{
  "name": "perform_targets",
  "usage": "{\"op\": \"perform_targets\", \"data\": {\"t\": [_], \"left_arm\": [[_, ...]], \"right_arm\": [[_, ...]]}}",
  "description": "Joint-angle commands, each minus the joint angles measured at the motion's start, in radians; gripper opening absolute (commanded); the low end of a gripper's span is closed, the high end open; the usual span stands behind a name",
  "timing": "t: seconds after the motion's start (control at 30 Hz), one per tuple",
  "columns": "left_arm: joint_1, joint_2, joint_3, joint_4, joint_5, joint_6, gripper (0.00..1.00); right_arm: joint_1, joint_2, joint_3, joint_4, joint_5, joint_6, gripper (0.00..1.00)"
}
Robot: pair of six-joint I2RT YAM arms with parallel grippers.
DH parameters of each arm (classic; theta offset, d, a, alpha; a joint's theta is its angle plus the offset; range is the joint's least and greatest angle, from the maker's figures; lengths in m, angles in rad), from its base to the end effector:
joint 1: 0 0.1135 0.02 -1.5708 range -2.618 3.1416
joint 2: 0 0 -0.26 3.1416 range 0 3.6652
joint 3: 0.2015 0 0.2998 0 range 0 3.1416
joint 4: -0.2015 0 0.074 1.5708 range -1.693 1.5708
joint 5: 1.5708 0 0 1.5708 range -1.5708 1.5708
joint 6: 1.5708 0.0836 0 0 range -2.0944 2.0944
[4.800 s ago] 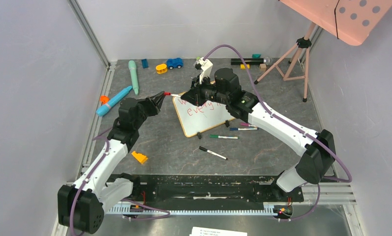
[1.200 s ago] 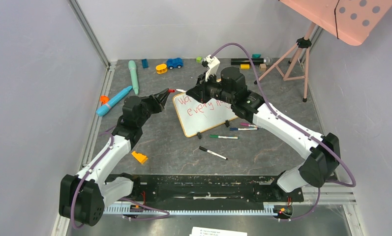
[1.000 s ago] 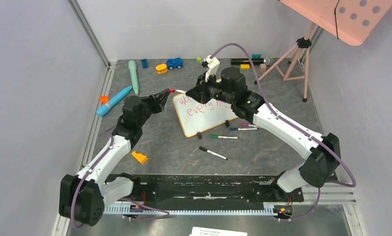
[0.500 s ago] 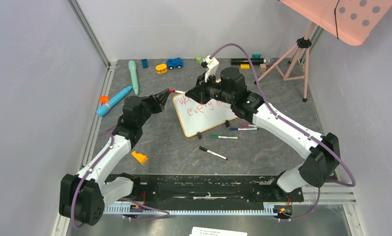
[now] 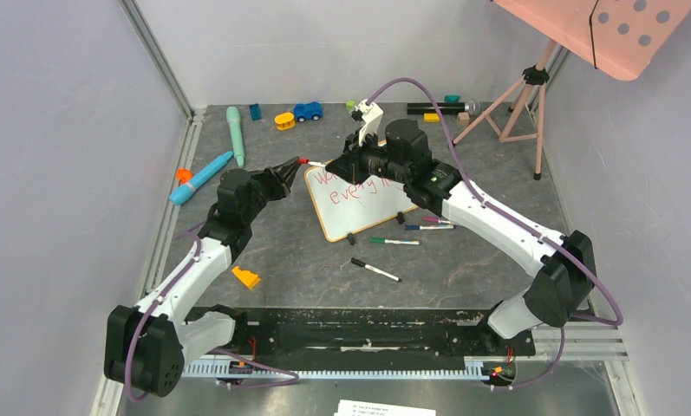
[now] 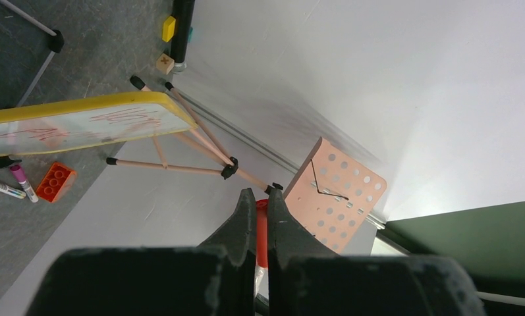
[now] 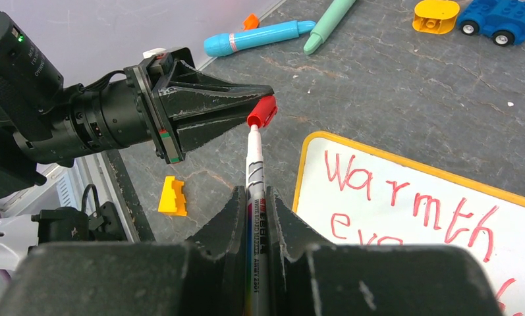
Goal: Write a sentence on the whiteboard
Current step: Insert the pen cap into the whiteboard marker.
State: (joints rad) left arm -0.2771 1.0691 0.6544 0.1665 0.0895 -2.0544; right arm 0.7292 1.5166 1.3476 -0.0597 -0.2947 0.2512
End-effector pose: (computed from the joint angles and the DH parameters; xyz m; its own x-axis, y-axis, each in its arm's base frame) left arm 0.3254 -0.1003 0.2394 -0.2052 -0.8584 0.4702 -0.3746 -0.3749 -0.8480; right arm 0.3235 0.3216 0.3479 -0.3747 -0.0158 -0.9270 -0.7798 0.5462 0.3059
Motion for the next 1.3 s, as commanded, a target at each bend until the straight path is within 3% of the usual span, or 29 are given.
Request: {"op": "perform_targets", "data": {"t": [0.0,0.27,0.77,1.27], "left_arm": [[-0.007,0.004,0.033,0.045,0.025,-0.043,0.02],[-0.012,0.014,0.043,0.05,0.033,-0.021,0.02],[-0.022,0.102,0.223,-0.053,0.169,0.22,0.02],[-0.118,0.094,0.314,-0.085,0.104,0.296,0.02]], "right_arm": [[-0.001,0.01,0.012,0.025,0.007,-0.008,0.0],[-0.001,0.035,0.038,0.013,0.011,-0.011,0.0],[0.001,0.078,0.08,-0.055,0.049,-0.027,0.0],[0.048,0.076,0.11,-0.038,0.26,-0.078,0.0]]}}
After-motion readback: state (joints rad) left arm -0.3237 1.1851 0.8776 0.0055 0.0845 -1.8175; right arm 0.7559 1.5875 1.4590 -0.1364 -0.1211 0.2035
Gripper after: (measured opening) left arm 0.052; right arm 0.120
